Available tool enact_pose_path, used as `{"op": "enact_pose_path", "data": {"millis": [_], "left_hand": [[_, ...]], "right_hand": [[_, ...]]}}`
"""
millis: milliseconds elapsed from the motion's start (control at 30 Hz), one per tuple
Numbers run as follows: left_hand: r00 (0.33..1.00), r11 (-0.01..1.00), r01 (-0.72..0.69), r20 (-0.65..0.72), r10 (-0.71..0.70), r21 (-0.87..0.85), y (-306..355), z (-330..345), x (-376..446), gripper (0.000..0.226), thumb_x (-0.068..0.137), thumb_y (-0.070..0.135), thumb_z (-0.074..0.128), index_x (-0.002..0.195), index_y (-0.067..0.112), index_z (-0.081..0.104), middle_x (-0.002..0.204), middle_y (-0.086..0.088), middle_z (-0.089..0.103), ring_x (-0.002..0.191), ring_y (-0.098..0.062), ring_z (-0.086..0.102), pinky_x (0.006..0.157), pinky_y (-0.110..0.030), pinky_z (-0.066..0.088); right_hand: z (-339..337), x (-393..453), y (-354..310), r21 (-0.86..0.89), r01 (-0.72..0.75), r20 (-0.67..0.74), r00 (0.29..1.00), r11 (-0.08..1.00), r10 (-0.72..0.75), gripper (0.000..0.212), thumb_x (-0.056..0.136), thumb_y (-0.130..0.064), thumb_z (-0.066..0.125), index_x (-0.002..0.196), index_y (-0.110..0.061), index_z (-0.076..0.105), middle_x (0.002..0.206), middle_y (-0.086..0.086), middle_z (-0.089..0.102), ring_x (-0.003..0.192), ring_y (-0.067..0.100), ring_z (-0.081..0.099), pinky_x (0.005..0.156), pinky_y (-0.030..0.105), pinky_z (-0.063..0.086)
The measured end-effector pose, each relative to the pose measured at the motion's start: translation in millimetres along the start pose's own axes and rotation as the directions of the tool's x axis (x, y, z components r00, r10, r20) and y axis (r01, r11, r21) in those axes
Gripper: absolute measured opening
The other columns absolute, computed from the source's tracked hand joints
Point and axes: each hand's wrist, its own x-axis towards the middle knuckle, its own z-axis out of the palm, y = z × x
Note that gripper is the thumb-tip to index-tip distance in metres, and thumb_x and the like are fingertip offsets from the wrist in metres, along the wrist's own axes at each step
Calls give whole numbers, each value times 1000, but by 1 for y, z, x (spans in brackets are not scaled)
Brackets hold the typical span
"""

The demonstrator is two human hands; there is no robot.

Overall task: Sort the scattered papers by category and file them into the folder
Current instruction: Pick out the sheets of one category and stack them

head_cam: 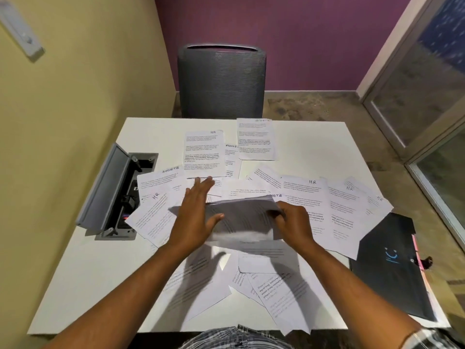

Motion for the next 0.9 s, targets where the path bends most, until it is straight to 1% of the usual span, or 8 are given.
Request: {"op": "enact_pose_path", "data": {"millis": [133, 233, 333, 400, 533, 633, 767, 900], "left_hand": [[998, 998, -3, 65, -1, 68, 5, 4, 12, 33, 90, 10, 67, 120, 24, 64, 124, 4, 66, 123, -21, 57, 96, -27, 42], [991, 991, 130, 19, -130, -18, 7, 5, 9, 20, 92, 6, 63, 103, 20, 70, 95, 3, 72, 87, -17, 64, 69, -23, 40], [956, 946, 273, -65, -288, -176, 7, 6, 4, 15, 94, 13, 63, 108, 16, 70, 99, 2, 71, 87, -16, 62, 68, -21, 43], [901, 859, 405, -26, -434, -313, 6, 9, 1, 18, 96, 25, 63, 113, 19, 66, 105, 4, 69, 92, -17, 64, 75, -27, 50], [857, 712, 467, 71, -510, -524, 7, 18, -7, 17, 96, 26, 63, 112, 23, 63, 105, 4, 72, 95, -16, 68, 72, -27, 53], [851, 651, 451, 75, -519, -610, 11, 21, -12, 16, 94, 18, 66, 109, 23, 64, 101, 8, 71, 93, -10, 68, 67, -17, 53], [837, 636, 461, 66, -543, -618, 5, 25, -16, 23, 90, 20, 71, 112, 18, 64, 105, 3, 71, 97, -11, 66, 77, -23, 52], [804, 651, 540, 99, -586, -533, -8, 40, -25, 33, 90, 20, 72, 120, 13, 62, 110, 1, 69, 100, -16, 65, 87, -32, 54]], "right_hand": [[-10, 3, -21, 79, 140, 9, 990, 987, -141, 24, 78, -5, 63, 86, -23, 77, 76, -10, 73, 70, 10, 64, 64, 30, 51], [-16, 2, -26, 253, 127, -112, 988, 959, -102, 11, 85, -20, 77, 94, -26, 75, 86, -16, 74, 81, 3, 67, 70, 26, 52], [-14, -1, -22, 424, 22, -236, 968, 905, 87, 52, 80, -27, 86, 125, -28, 59, 124, -15, 65, 116, 0, 59, 93, 17, 45], [-9, -4, -18, 579, -150, -123, 956, 801, 268, 82, 73, -35, 90, 141, -29, 45, 140, -10, 54, 130, 4, 50, 104, 24, 40], [1, -7, -22, 772, -324, 196, 940, 547, 279, 55, 77, -26, 87, 126, -15, 65, 120, 4, 74, 115, 26, 69, 102, 49, 54], [7, -11, -30, 763, -278, 133, 951, 584, 279, 26, 85, -12, 80, 111, -9, 74, 104, 4, 79, 97, 27, 75, 92, 49, 59], [20, -15, -28, 695, -229, 30, 956, 681, 291, 23, 84, -17, 82, 105, -15, 73, 98, -1, 79, 94, 17, 75, 86, 37, 60], [44, -25, -10, 598, -304, 70, 942, 742, 329, 23, 81, -22, 85, 96, -25, 68, 94, 7, 75, 91, 27, 71, 83, 46, 60]]}}
